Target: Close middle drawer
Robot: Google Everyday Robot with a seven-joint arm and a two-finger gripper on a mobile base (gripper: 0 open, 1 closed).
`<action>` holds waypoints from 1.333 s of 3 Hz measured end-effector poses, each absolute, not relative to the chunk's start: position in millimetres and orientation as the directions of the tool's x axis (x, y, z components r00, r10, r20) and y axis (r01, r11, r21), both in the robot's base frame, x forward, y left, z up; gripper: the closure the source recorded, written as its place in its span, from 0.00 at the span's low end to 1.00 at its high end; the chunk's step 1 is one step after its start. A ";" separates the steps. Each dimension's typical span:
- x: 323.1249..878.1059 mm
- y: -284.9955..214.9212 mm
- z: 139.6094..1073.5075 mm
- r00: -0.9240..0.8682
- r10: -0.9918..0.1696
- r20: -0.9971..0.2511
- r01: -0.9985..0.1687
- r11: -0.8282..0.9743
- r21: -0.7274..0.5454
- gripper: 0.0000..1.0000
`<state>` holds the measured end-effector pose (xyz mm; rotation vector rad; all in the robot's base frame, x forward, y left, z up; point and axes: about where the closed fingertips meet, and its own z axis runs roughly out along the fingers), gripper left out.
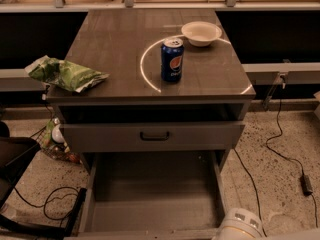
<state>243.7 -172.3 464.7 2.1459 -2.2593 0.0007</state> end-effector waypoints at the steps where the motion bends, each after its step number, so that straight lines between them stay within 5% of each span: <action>1: 256.6 -161.9 425.7 -0.069 -0.997 0.023 -0.995 0.070 0.067 1.00; 4: 270.2 -143.4 364.8 -0.058 -0.998 0.033 -0.990 0.062 0.128 1.00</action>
Offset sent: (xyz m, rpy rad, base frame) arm 0.0312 0.0397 -0.1540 -0.0266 0.1542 -0.0072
